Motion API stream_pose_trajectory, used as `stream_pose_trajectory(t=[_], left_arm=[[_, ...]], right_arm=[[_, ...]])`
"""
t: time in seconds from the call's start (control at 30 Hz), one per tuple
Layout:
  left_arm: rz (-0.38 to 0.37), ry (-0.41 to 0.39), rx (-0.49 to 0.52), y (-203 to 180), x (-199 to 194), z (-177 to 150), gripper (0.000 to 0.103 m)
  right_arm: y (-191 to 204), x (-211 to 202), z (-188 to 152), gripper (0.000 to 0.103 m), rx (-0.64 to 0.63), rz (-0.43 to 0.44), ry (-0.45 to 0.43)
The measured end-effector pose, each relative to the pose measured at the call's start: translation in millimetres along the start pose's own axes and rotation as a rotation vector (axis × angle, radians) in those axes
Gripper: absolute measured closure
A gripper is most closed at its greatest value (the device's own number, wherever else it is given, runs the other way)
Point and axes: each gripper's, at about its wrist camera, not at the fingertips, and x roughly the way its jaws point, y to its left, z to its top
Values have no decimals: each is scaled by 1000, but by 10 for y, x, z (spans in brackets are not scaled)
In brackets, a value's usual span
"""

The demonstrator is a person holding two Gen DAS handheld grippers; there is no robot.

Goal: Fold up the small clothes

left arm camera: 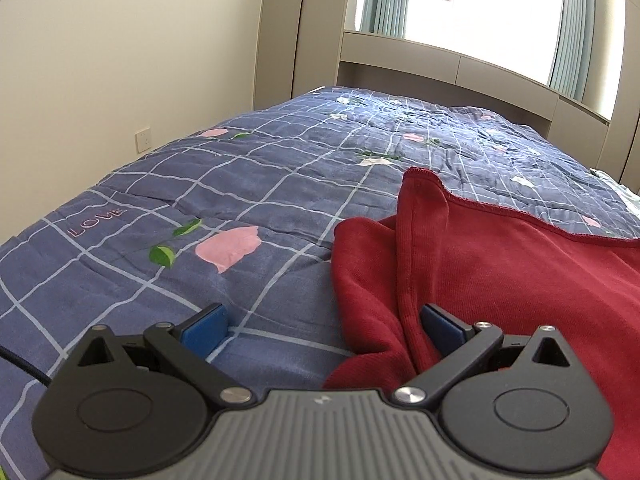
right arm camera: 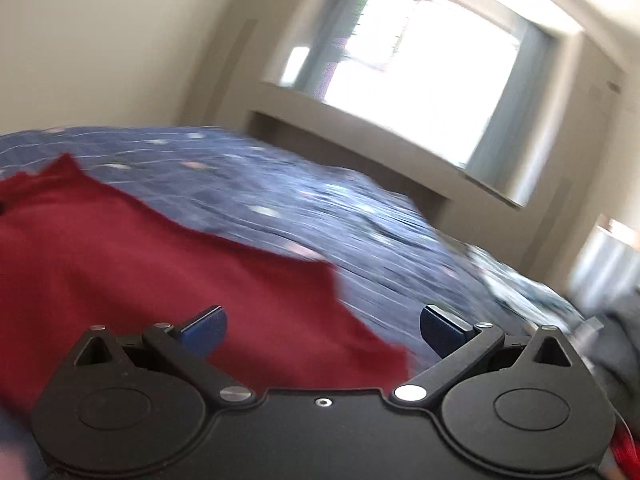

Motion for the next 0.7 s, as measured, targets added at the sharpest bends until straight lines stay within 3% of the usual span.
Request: stream_pose_trajectory(t=[0.1, 0.27, 0.43, 0.7], left_arm=[[4, -1, 3, -8, -11, -3, 0], [3, -2, 3, -2, -9, -5, 0], [1, -4, 0, -8, -13, -5, 0], [1, -4, 0, -6, -11, -9, 0]], right_arm=[[325, 311, 272, 1, -56, 81, -16], [702, 855, 610, 1, -134, 116, -5], [949, 1098, 497, 1, -193, 122, 43], [1024, 1145, 429, 1, -199, 127, 66]])
